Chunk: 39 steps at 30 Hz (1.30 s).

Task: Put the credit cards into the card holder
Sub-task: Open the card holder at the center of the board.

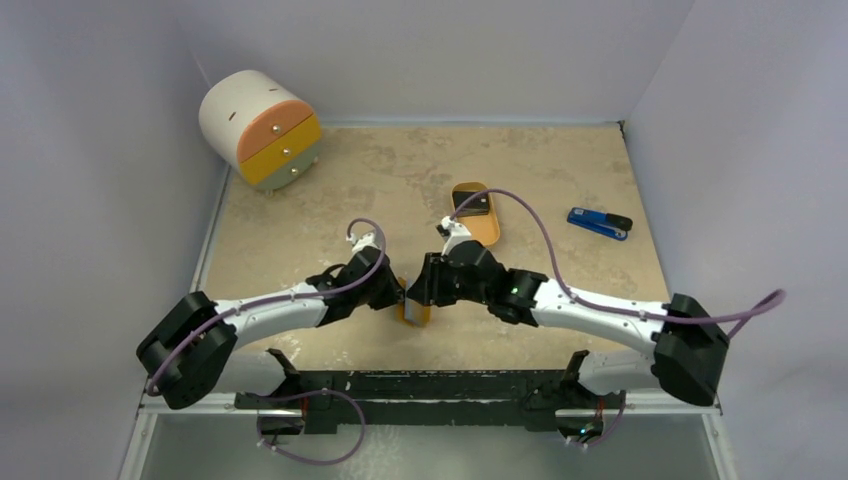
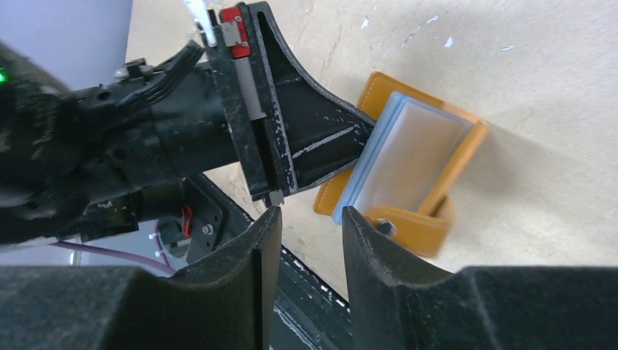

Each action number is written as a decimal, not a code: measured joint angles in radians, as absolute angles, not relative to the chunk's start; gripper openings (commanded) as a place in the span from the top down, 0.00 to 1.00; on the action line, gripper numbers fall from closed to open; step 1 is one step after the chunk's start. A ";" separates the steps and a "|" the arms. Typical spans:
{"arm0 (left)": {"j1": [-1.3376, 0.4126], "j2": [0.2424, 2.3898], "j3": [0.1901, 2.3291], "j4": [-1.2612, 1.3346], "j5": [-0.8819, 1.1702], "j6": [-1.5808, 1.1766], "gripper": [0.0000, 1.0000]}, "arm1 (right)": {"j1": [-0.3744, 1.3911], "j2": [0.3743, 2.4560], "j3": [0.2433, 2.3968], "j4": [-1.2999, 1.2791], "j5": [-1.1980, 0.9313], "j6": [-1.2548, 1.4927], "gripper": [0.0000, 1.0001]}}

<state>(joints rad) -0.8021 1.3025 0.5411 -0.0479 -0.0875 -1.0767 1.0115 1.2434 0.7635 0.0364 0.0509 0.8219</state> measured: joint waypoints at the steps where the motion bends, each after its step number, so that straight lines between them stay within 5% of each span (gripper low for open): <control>1: -0.802 1.299 0.541 -0.048 -0.089 -1.082 1.00 | 1.011 1.271 0.770 0.046 0.033 0.824 0.62; 17: -0.806 1.269 0.525 -0.069 -0.119 -1.110 1.00 | 0.974 1.450 0.802 0.056 0.006 0.898 0.62; 32: -0.806 1.290 0.508 -0.043 -0.116 -1.117 1.00 | 0.936 1.453 0.677 0.129 -0.017 0.937 0.37; 39: -0.806 1.305 0.495 -0.002 -0.108 -1.119 1.00 | 0.902 1.454 0.622 0.245 -0.072 0.965 0.33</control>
<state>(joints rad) -0.8059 1.3052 0.4953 -0.0025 -0.1081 -1.1187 0.9016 1.4540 0.6216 0.2447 -0.0723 0.9649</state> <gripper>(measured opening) 0.028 0.650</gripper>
